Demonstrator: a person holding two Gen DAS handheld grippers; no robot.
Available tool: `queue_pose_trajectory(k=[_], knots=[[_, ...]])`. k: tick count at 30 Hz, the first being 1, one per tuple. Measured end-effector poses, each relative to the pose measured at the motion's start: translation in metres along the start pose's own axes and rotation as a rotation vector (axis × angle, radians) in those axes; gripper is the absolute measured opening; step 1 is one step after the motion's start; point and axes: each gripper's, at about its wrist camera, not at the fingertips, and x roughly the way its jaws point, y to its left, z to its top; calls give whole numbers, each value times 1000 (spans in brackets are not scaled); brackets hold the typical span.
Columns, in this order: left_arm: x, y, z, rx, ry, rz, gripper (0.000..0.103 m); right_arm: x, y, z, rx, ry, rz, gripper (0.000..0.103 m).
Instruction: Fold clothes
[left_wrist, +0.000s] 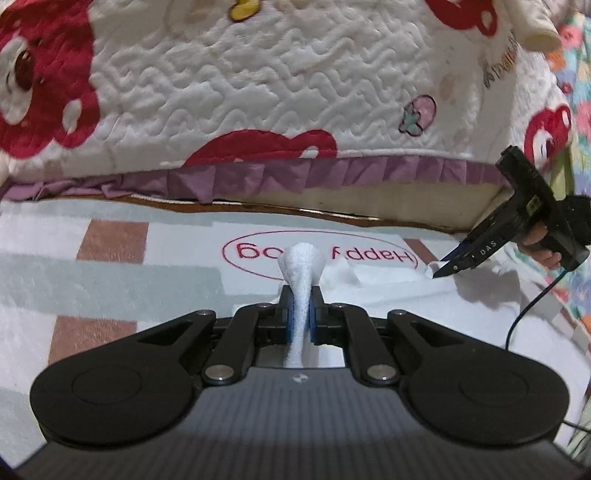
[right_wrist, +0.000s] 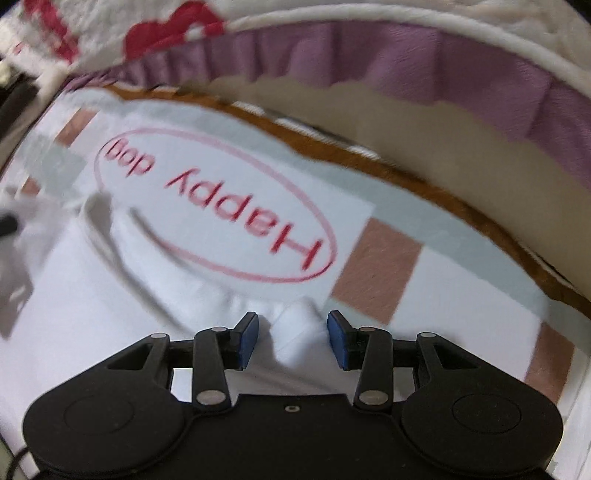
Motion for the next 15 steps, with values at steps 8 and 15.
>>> queue_pose_trajectory(k=[8,15], knots=[[-1,0,0,-15,-24,52,7,-45,0,-34,-10,-308,-85,6],[10,14,-8,-74,36,137,7,-17,-8,-35,23,-255,-154,7]])
